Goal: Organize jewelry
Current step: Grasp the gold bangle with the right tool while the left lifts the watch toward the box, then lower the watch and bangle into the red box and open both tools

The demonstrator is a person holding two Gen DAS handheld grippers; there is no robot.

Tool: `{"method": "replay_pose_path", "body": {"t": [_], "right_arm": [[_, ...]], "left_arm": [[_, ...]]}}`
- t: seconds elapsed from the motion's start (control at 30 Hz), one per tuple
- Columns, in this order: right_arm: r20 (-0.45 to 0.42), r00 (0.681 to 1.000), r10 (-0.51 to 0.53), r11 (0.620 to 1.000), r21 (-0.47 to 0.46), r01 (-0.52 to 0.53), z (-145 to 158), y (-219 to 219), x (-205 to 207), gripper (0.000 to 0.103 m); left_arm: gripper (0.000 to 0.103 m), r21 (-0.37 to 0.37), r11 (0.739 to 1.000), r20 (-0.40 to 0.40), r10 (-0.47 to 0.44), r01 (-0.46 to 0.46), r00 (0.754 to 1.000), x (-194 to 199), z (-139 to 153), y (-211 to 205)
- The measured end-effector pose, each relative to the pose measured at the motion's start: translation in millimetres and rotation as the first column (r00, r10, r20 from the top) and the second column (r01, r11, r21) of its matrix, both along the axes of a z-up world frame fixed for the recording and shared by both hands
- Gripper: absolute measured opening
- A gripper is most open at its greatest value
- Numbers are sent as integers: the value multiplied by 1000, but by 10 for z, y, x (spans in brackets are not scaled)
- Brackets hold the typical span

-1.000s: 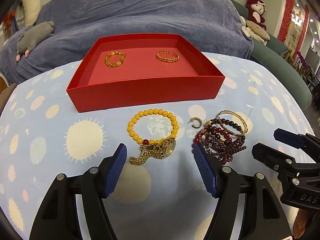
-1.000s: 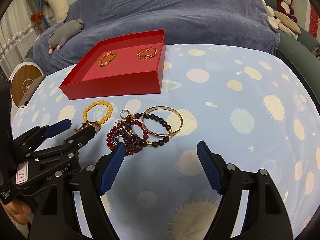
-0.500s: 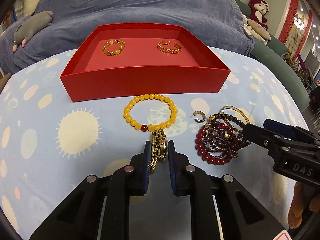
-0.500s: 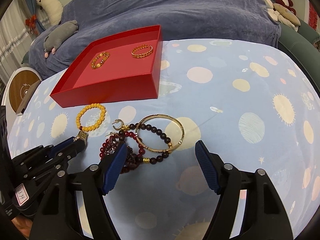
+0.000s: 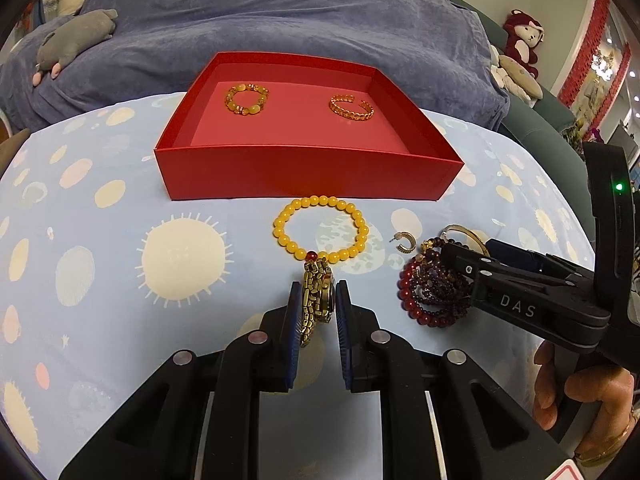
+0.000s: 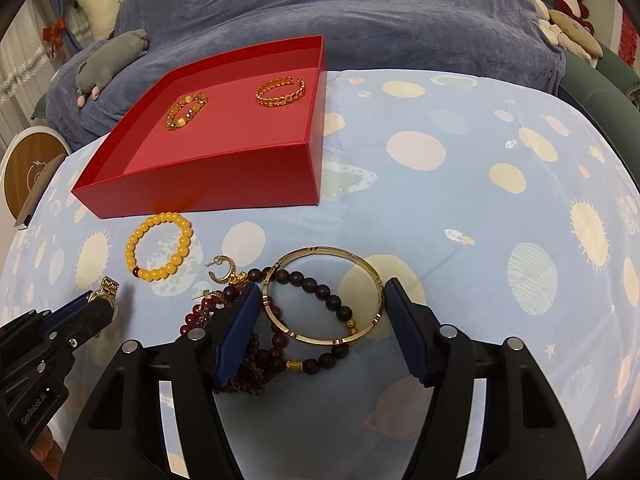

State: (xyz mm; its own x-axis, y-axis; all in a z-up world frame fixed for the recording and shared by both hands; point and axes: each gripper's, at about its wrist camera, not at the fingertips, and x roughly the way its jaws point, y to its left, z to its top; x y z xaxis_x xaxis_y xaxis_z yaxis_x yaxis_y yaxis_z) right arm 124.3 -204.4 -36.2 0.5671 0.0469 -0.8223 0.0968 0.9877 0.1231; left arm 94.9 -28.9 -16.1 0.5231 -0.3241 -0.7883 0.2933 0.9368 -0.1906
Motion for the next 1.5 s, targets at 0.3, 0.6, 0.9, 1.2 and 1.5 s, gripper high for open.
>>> {"method": "replay_pose_path", "body": {"t": [0.3,0.6,0.9,1.2,1.5], "right_arm": [[31,1000,-6,1000,0,6,111,-7,-56,59],[98,995,2,1000,29,-4,408,-25,-141,59],[205,978,37,997,56,-50,882,5,256,59],[165,979,122,990,45,-130,618,239,1110,59],[102,985,140,990,20,-143,295,315,1454,59]], "left_arm": [[14,-9,1000,6,16,-16,1000,14,33,94],[14,-25,1000,41,16,-15,999,-12,241,128],[14,-19,999,160,36,-34,986,360,801,191],[14,6,998,155,67,-69,986,1279,655,85],[14,55,996,109,59,-65,992,1646,309,3]]}}
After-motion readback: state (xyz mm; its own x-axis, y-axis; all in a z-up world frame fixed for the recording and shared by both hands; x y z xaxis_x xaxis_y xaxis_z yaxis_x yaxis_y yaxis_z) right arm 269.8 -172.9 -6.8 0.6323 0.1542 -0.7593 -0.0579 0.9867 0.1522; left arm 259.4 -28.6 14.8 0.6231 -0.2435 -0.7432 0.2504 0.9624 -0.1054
